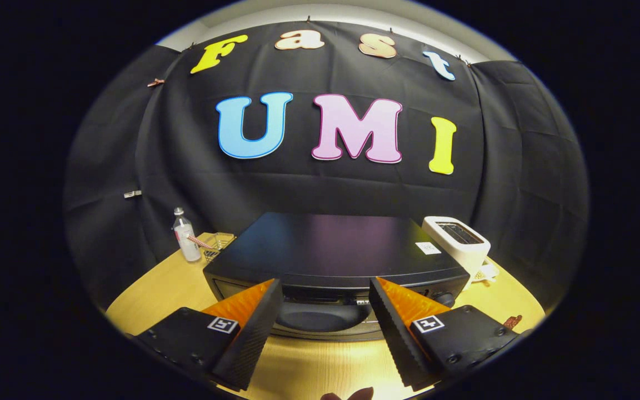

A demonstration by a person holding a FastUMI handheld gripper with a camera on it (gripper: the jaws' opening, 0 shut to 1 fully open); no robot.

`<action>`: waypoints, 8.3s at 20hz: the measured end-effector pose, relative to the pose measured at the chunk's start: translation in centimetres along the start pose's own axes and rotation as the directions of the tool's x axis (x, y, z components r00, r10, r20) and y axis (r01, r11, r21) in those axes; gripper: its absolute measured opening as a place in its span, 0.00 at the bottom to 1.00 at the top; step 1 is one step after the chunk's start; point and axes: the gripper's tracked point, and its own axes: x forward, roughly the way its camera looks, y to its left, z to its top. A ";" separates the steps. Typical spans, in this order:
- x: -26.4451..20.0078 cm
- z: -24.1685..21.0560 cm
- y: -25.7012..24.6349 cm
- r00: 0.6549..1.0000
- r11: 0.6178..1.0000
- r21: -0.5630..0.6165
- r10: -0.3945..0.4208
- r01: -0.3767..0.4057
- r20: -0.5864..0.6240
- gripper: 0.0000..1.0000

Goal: Open the toaster oven, put the food inside, and close the toaster oven door.

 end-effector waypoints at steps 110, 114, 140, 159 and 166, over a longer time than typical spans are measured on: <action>0.6 -6.3 -3.3 0.922 0.850 0.503 0.310 -0.159 -0.232 0.14; 3.5 -6.1 -3.0 0.938 0.799 0.583 0.301 -0.151 -0.171 0.14; 0.3 -7.1 -7.9 0.968 0.950 0.311 0.106 -0.030 -0.229 0.98; -12.8 -11.8 -0.4 0.917 0.980 0.123 0.190 -0.156 -0.352 0.99; -13.7 -20.0 2.3 0.795 0.983 0.137 0.182 -0.125 -0.579 0.99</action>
